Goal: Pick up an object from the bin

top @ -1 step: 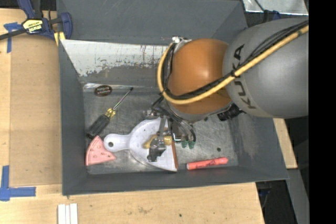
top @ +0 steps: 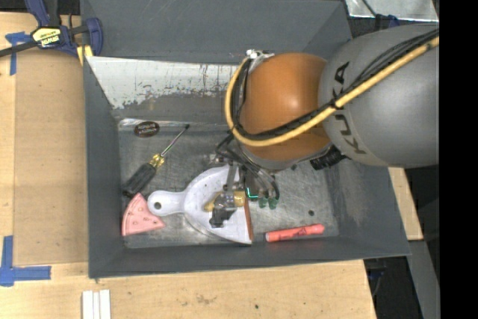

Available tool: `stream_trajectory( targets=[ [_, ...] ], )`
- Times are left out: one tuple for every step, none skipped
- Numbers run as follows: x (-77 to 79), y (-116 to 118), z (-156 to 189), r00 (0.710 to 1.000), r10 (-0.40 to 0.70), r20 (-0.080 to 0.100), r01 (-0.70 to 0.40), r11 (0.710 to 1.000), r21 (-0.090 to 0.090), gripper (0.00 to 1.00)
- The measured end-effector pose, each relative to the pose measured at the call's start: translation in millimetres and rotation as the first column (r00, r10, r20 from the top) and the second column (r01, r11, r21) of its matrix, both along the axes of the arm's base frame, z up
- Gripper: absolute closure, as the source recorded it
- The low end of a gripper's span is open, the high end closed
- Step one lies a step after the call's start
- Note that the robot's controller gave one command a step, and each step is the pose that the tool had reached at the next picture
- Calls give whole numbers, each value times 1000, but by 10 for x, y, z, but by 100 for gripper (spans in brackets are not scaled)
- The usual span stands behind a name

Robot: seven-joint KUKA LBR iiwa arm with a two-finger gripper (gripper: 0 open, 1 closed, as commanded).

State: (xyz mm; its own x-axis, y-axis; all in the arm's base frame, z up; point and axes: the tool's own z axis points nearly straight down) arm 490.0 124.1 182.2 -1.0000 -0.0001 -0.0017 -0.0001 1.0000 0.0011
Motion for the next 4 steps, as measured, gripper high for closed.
stream_trajectory(
  targets=[
    [178, -133, -481, 1000, -10, 8, 10, 1000, 2, 0],
    [578, 61, -992, 997, 73, 4, -73, 997, -1, 0],
    [341, -67, -1042, 960, 276, 36, -277, 961, 1, 100],
    [341, -67, -1042, 960, 276, 36, -276, 961, 1, 100]
  ],
)
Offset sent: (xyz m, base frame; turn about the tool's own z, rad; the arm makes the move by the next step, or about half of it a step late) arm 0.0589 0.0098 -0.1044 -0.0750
